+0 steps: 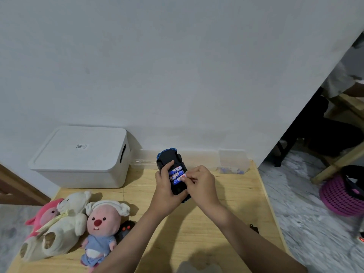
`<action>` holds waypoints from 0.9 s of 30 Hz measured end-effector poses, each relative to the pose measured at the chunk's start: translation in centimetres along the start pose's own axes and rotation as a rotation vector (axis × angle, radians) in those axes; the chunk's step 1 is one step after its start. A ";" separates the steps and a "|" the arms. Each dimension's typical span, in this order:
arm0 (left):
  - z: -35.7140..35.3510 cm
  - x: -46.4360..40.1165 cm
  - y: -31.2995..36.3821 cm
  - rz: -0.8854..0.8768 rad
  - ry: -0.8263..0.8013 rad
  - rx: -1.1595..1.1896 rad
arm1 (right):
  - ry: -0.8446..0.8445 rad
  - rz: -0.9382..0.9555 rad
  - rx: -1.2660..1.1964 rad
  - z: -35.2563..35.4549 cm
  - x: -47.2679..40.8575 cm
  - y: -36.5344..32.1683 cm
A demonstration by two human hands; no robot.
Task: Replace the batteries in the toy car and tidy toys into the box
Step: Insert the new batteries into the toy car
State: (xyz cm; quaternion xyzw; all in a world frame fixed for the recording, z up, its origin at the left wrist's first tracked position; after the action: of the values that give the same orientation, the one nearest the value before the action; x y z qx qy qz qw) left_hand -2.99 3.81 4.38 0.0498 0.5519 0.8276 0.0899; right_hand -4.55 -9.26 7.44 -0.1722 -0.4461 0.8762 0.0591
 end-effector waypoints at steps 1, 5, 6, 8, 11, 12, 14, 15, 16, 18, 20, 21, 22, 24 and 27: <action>-0.1 0.2 0.0 -0.003 -0.001 -0.003 | -0.026 0.026 0.035 -0.1 0.0 -0.3; -0.2 0.8 0.2 -0.017 -0.005 0.015 | -0.142 0.068 0.164 -0.6 -0.5 -1.2; -0.2 1.0 0.3 -0.024 -0.010 0.013 | -0.160 0.054 0.189 -0.6 -0.7 -1.1; -0.2 1.1 0.6 -0.039 -0.018 0.000 | -0.178 0.034 0.222 -0.5 -1.2 -1.1; 0.0 1.2 0.8 -0.057 -0.021 -0.016 | -0.244 0.050 0.280 -0.8 -1.8 -1.6; 0.0 1.3 0.8 -0.059 -0.027 -0.018 | -0.269 0.044 0.282 -0.9 -1.9 -1.7; 0.0 1.4 0.6 -0.054 -0.034 -0.018 | -0.288 0.025 0.276 -0.8 -2.0 -1.6; 0.0 1.4 0.4 -0.048 -0.038 -0.016 | -0.285 0.018 0.283 -0.7 -2.0 -1.4; -0.1 1.5 0.2 -0.041 -0.050 -0.014 | -0.286 0.012 0.293 -0.6 -1.8 -1.0; -0.5 1.9 -0.2 -0.023 -0.083 -0.001 | -0.305 -0.028 0.262 -0.5 -1.0 0.3; -1.0 2.3 -0.7 0.002 -0.102 0.025 | -0.300 -0.096 0.134 -0.1 0.1 2.0; -1.3 2.5 -1.0 0.019 -0.112 0.042 | -0.278 -0.131 0.076 0.5 0.7 3.0; -1.6 2.8 -1.5 0.041 -0.123 0.058 | -0.246 -0.167 0.033 1.2 1.2 4.0; -2.3 3.4 -2.7 0.102 -0.144 0.094 | -0.169 -0.258 -0.018 3.1 2.5 6.8; -3.1 4.5 -4.6 0.176 -0.152 0.146 | -0.040 -0.329 -0.009 6.6 4.9 11.1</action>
State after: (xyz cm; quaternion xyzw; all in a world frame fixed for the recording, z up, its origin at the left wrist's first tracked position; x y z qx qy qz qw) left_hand -7.49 3.63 -1.18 0.1670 0.5956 0.7838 0.0547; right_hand -10.87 -19.67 0.90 -0.0795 -0.4735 0.8558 0.1923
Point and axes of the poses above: each hand's wrist, its own x-axis away from the middle knuckle, its own z-axis out of the back of the hand, y = z × x, the point moved 10 cm from there along -x, towards the middle knuckle, and after that the axes turned 6 degrees about z, right-handed, at the moved point
